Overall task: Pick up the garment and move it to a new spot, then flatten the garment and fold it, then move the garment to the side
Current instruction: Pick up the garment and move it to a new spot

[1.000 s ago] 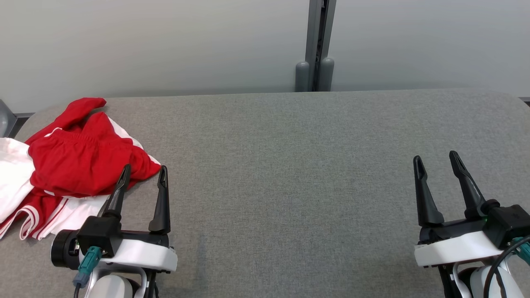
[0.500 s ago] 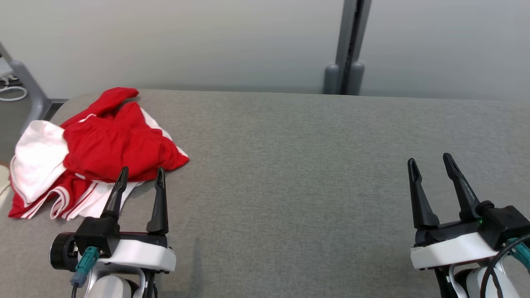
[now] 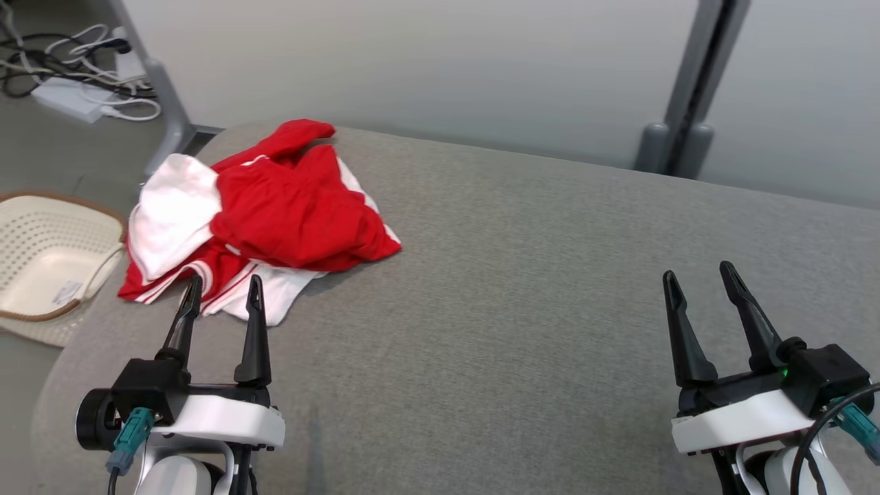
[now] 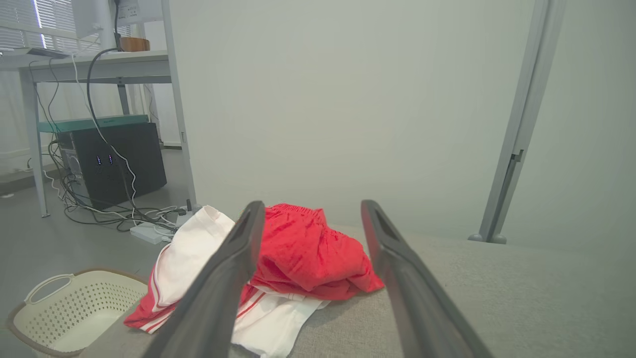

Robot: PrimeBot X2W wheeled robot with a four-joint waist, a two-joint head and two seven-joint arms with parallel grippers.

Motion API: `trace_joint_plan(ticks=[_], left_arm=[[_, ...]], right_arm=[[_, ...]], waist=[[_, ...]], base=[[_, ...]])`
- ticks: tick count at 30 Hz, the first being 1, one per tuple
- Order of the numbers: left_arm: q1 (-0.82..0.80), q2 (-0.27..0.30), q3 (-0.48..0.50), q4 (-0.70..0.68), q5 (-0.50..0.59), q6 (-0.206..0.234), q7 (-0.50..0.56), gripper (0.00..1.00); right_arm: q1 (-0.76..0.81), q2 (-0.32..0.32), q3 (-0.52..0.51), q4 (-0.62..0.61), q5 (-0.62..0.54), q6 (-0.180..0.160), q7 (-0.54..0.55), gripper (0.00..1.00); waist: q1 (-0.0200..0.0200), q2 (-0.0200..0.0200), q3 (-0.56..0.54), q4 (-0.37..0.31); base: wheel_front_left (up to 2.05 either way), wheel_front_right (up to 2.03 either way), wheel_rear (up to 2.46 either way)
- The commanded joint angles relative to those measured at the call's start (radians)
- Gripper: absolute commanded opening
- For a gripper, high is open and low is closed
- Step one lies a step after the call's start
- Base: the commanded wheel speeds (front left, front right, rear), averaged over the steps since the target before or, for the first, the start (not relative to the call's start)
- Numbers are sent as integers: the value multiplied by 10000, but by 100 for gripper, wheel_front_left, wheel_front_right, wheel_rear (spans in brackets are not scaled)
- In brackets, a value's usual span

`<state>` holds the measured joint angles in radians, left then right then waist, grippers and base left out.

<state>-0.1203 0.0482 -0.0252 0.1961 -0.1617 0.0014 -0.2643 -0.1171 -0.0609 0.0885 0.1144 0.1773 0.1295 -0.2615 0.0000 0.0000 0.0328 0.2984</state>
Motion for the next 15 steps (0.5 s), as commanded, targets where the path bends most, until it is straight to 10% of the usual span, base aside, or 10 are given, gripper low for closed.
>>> trace_joint_plan(ticks=[1, 15], left_arm=[[-12, 38, 35, 3, -55, 26, -24, 100], [115, 40, 165, 266, -11, -114, -25, 100]], right_arm=[[29, -34, 9, 37, 31, 22, -32, 100], [171, -28, 334, 257, 221, 22, -32, 100]], waist=[[0, 0, -15, 291], [0, 0, -193, 1173]], base=[[0, 0, 0], [0, 0, 0]])
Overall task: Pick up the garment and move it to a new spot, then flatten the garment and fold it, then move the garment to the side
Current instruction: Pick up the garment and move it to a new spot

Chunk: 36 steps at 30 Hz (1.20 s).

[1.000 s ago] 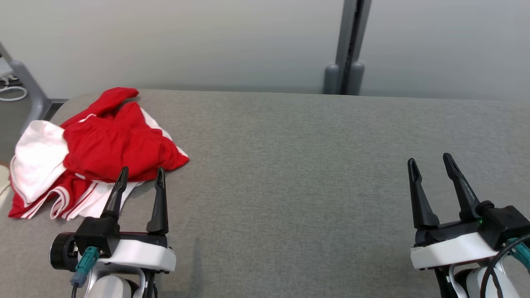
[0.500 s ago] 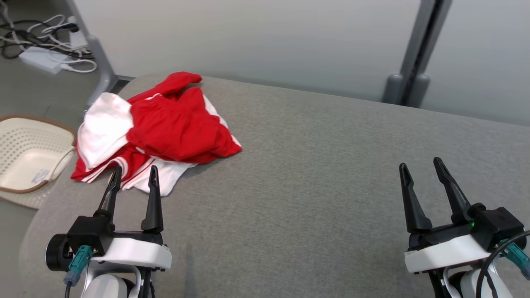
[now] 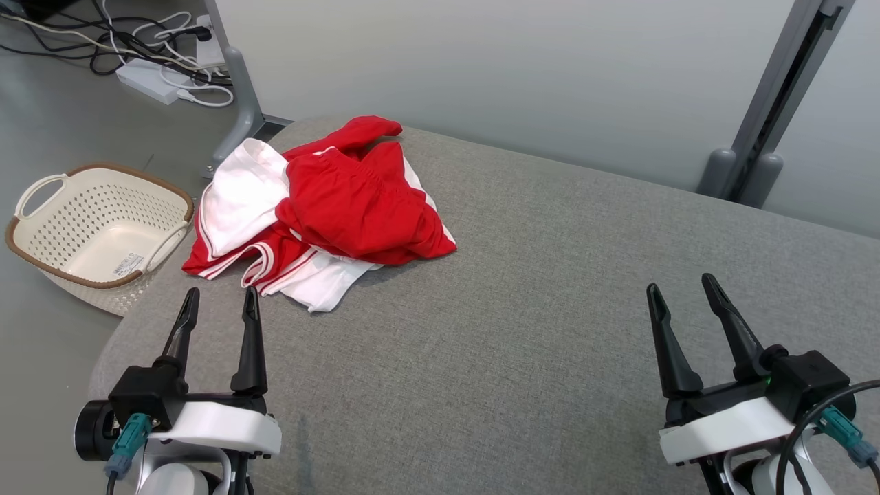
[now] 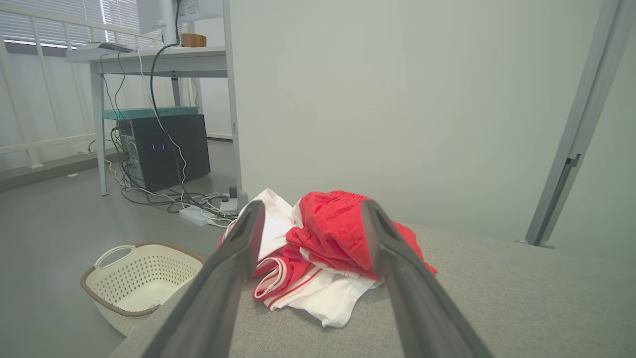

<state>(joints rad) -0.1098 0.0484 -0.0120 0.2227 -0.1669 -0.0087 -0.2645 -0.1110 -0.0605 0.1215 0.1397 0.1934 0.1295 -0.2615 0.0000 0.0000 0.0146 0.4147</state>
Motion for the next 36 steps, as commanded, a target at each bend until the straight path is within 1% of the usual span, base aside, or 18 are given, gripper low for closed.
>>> trace_joint_plan(ticks=[1, 8, 10, 15, 18, 21, 23, 24, 26, 28, 31, 33, 36], left_arm=[[18, 36, 31, 14, 49, -9, -23, 100], [-65, 38, 186, 189, 152, -117, -23, 100], [-279, 46, 212, 209, 147, -275, -23, 100], [-1098, 371, 135, 718, 53, -723, -20, 100], [-2038, 838, -44, 1250, 177, -893, 450, 100], [-2985, 1119, -245, 1866, -30, -1047, 1293, 100], [-3642, 1224, -285, 2408, -520, -1128, 2271, 100], [-3642, 1224, -285, 2408, -520, -1128, 2271, 100], [-4397, 1551, -517, 2792, -836, -1203, 3199, 100], [-5065, 1597, -614, 3124, -1551, -1207, 3914, 100], [-5884, 2079, -1022, 3741, -2420, -1205, 4972, 100], [-6411, 2311, -1092, 4267, -3079, -1208, 5598, 100], [-7006, 2667, -1209, 5169, -3680, -1213, 6374, 100]], right_arm=[[112, -30, 8, 12, 68, 22, -32, 100], [129, -9, 93, 53, 95, 22, -32, 100], [134, -5, 123, 56, 104, 22, -32, 100], [135, -14, 241, 84, 140, 22, -32, 100], [129, -45, 323, 85, 168, 23, -32, 100], [53, -88, 407, 89, 185, 23, -32, 100], [-22, -97, 429, 69, 220, 23, -32, 100], [-22, -97, 429, 69, 220, 23, -32, 100], [-86, -81, 461, 2, 241, 23, -32, 100], [-163, -76, 536, -46, 253, 23, -32, 100], [-222, -61, 702, -94, 268, 23, -32, 100], [-270, -59, 818, -94, 274, 23, -32, 100], [-341, -54, 1032, -107, 313, 23, -32, 100]], waist=[[0, 0, -24, 30], [0, 0, -94, 69], [0, 0, -92, 52], [0, 0, -131, -65], [0, 0, -119, -190], [0, 0, -60, -383], [0, 0, 9, -547], [0, 0, 9, -547], [0, 0, 97, -754], [0, 0, 191, -978], [0, 0, 282, -1306], [0, 0, 305, -1548], [0, 0, 375, -1962]], base=[[0, 0, 0], [0, 0, 0], [0, 0, 0], [0, 0, 0], [0, 0, 0], [0, 0, 0], [0, 0, 0], [0, 0, 0], [0, 0, 0], [0, 0, 0], [0, 0, 0], [0, 0, 0], [0, 0, 0]])
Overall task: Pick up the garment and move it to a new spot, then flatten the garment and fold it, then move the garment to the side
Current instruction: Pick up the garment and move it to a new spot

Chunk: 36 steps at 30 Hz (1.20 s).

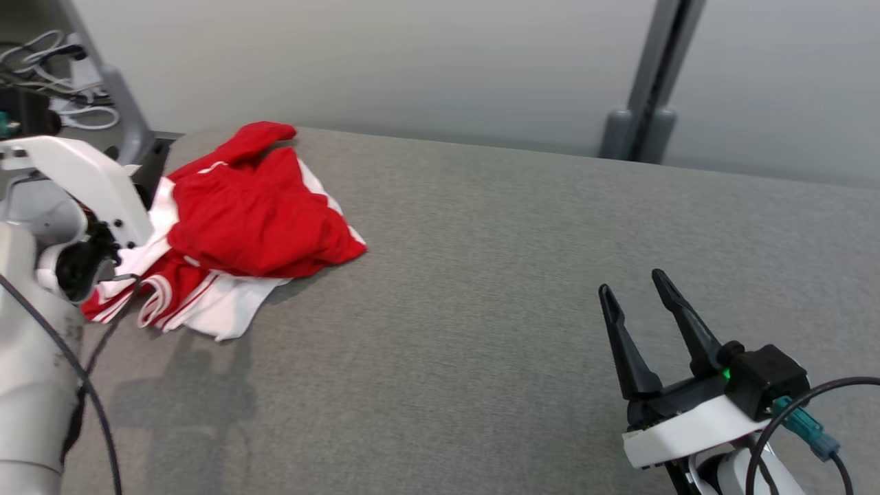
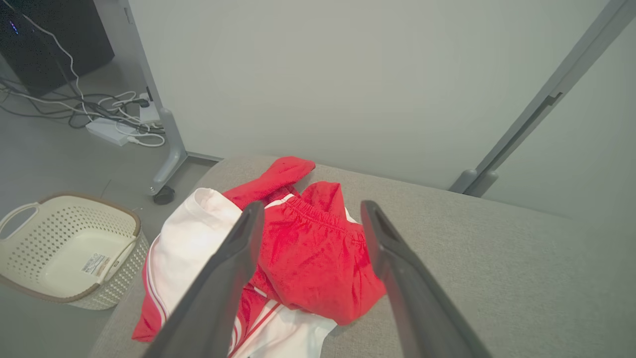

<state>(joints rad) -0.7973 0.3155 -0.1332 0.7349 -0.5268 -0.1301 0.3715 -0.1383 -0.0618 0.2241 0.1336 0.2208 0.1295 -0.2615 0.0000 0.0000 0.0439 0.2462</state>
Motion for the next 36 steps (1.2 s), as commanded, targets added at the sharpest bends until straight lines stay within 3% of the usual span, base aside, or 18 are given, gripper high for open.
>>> trace_joint_plan(ticks=[1, 12, 18, 30, 36], left_arm=[[-291, 83, 70, 397, -293, 0, 219, 100], [-1803, 1620, 760, 3145, -1266, 0, 1811, 100], [-2177, 2287, 821, 3965, -1201, 293, 1877, 100], [-2385, 2655, 770, 4819, -1182, 634, 1969, 100], [-2353, 2682, 699, 5196, -1332, 701, 3030, 100]], right_arm=[[-126, -45, 58, -53, 57, 23, -32, 100], [-838, -172, 575, -357, 9, 23, -32, 100], [-1117, -166, 567, -548, -1, 23, -32, 100], [-1259, -228, 472, -731, -24, 23, -32, 100], [-1217, -255, 397, -751, -74, 23, -32, 100]], waist=[[0, 0, 111, -424], [0, 0, 1275, -2243], [0, 0, 1994, -3017], [0, 0, 2392, -3514], [0, 0, 2523, -3579]], base=[[0, 0, 0], [0, 0, 0], [0, 0, 0], [0, 0, 0], [0, 0, 0]])
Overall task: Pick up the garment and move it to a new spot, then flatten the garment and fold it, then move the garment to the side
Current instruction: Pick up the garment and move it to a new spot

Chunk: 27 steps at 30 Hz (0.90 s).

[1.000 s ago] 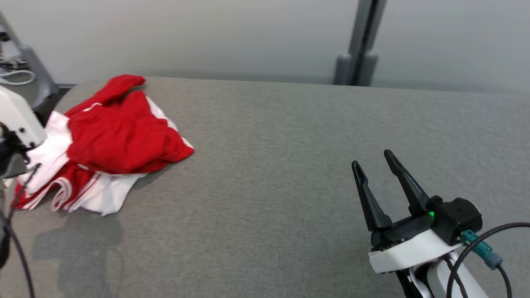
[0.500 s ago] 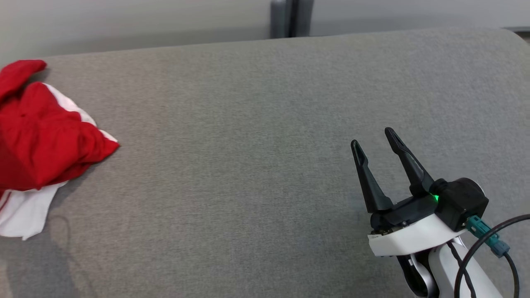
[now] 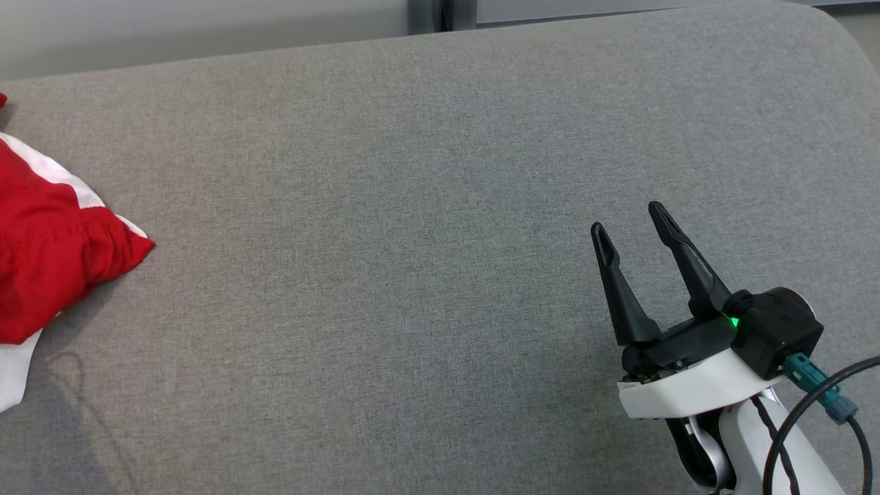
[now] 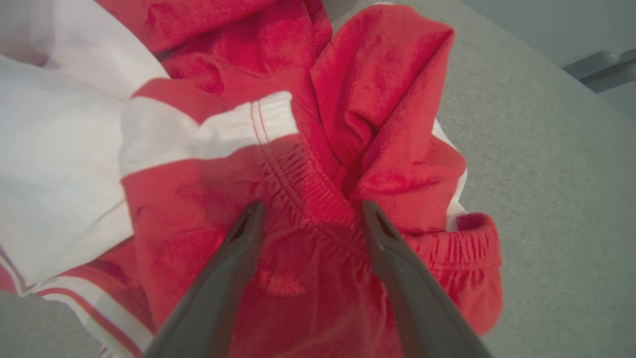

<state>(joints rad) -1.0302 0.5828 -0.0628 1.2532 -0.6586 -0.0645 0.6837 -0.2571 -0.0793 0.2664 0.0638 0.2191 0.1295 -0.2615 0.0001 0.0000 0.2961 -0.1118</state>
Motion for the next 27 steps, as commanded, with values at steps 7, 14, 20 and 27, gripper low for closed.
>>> trace_joint_plan(ticks=[7, 14, 20, 27], left_arm=[[-28, 57, -180, 129, 80, 211, 387, 0], [-254, -21, -268, 33, 18, -9, 241, 0], [-375, -126, -200, -167, -225, -369, -60, 0], [-677, -528, -557, -891, -380, -648, 64, 0]], right_arm=[[-83, -70, -93, -33, -89, 23, -32, 100], [-140, -34, -76, 49, -32, 23, -32, 100], [-96, -2, -39, 163, -3, 23, -32, 100], [149, 37, 11, 281, 176, 23, -32, 100]], waist=[[-1, 0, 114, 62], [-1, 0, 125, 220], [-1, 0, -134, 356], [-1, 0, -713, 549]], base=[[0, 0, 0], [0, 0, 0], [0, 0, 0], [0, 0, 0]])
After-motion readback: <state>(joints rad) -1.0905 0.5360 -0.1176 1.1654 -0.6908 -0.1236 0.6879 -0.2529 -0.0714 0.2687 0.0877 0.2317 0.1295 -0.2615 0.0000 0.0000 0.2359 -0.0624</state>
